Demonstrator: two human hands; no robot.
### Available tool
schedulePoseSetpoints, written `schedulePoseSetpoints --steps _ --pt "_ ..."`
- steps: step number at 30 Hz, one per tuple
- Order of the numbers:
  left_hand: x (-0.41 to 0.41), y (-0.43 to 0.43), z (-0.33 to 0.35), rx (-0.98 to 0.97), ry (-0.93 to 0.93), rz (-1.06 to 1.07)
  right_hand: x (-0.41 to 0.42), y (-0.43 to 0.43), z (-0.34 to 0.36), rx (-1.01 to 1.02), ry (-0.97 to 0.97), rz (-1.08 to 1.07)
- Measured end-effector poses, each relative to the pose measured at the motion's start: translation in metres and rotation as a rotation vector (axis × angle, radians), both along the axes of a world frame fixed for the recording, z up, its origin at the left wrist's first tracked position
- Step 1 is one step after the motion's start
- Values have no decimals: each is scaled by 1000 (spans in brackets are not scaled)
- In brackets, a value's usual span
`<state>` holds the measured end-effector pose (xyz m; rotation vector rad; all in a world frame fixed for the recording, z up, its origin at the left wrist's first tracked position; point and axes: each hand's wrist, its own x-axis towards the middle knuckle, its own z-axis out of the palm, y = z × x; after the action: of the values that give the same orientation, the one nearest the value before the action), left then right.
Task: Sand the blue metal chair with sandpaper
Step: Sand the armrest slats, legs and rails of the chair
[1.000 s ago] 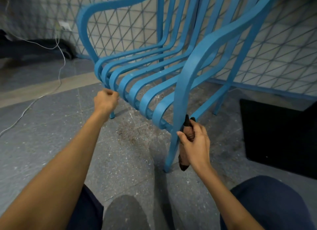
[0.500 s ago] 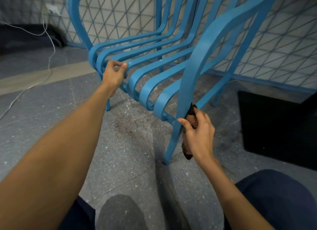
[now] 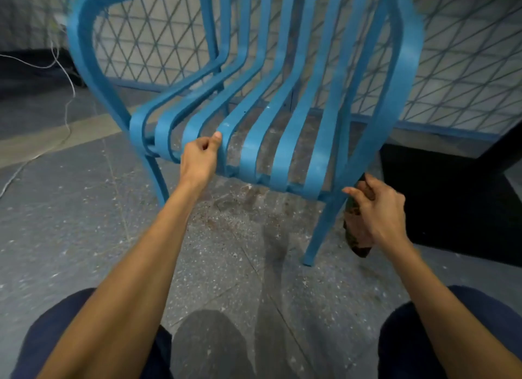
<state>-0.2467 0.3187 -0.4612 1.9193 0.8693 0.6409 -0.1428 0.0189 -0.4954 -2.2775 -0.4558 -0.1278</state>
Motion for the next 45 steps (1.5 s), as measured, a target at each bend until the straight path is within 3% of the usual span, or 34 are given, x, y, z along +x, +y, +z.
schedulePoseSetpoints --steps 8,13,19,23,26,31,35,38,41,43,45 --pt "6 -56 4 -8 -17 60 58 -2 11 28 93 -78" --pt "26 -109 2 7 -18 56 97 -9 26 58 178 -235" --pt "50 -152 8 -42 -29 87 73 -5 39 207 179 -460" --pt "46 -154 21 -34 54 -22 15 6 61 262 89 -323" --pt "25 -139 38 23 104 -116 -19 25 64 138 50 -125" --pt "-23 -85 54 263 20 74 -56 64 53 2 97 25" --pt "-34 -49 58 373 294 63 -71 78 43 -19 91 18" --pt "-34 -43 73 449 391 -6 -73 82 40 -38 87 3" --pt "-51 -45 100 554 254 -165 -74 85 41 -44 85 -13" --pt "-73 -52 116 709 -36 -174 -77 86 42 -27 86 -21" --pt "-95 -52 127 829 -311 -21 -83 93 41 -14 94 -4"
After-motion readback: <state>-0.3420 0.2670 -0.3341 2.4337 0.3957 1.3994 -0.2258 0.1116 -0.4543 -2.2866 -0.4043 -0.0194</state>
